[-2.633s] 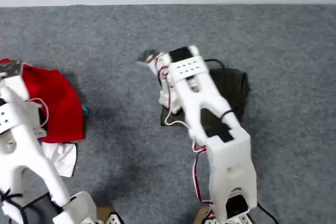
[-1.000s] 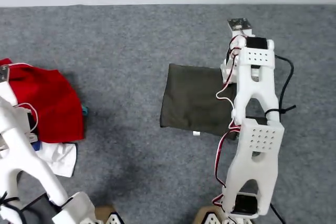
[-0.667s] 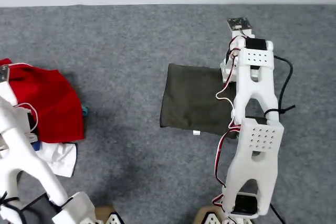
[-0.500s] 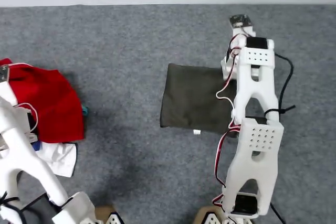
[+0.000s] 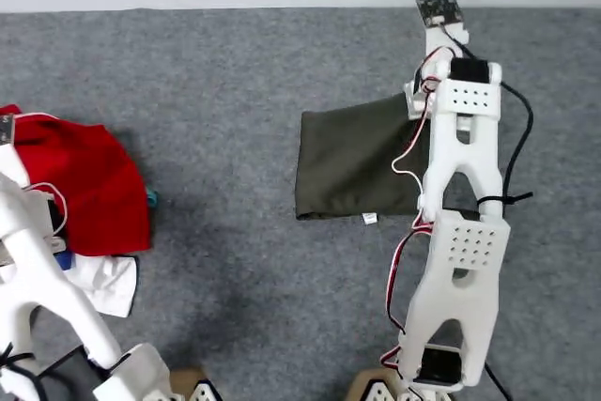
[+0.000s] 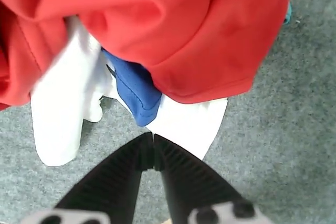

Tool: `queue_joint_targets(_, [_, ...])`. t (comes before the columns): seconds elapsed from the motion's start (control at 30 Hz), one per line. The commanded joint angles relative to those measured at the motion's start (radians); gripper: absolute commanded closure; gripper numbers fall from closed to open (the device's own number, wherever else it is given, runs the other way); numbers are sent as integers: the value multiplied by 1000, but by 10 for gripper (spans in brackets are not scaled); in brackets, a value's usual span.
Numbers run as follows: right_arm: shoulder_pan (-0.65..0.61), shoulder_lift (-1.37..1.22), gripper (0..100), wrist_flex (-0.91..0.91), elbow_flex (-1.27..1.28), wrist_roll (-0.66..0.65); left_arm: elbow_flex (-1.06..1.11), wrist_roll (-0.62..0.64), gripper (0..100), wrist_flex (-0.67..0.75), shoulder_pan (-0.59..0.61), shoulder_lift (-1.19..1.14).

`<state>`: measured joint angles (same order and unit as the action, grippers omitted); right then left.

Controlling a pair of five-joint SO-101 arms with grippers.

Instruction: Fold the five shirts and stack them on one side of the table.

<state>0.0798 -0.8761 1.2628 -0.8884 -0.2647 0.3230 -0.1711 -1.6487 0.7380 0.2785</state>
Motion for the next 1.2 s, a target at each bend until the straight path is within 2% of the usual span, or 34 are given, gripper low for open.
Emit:
queue_joint_targets(0.0, [36,-7,989,-44,-55,-12,-2,-9,995,12,-2,31])
queue_joint_targets(0.1, [39,-18,975,-41,-55,-12,-2,-9,995,12,-2,31])
queue_joint_targets(0.27, [21,18,817,36,-103,-3,-2,-9,995,12,-2,31])
queue_joint_targets(0.33, [2,38,787,91,-140,17,-2,-9,995,12,-2,31])
queue_joint_targets(0.57, [-54,42,787,355,-233,106,-2,-9,995,11,-2,31])
queue_joint_targets(0.73, [-77,12,786,478,-235,180,-2,-9,995,11,-2,31])
queue_joint_targets(0.93, [-77,-105,786,486,-235,249,-2,-9,995,5,-2,31])
queue_joint_targets(1.17, [-71,-162,768,469,-236,250,-2,-9,995,3,-2,31])
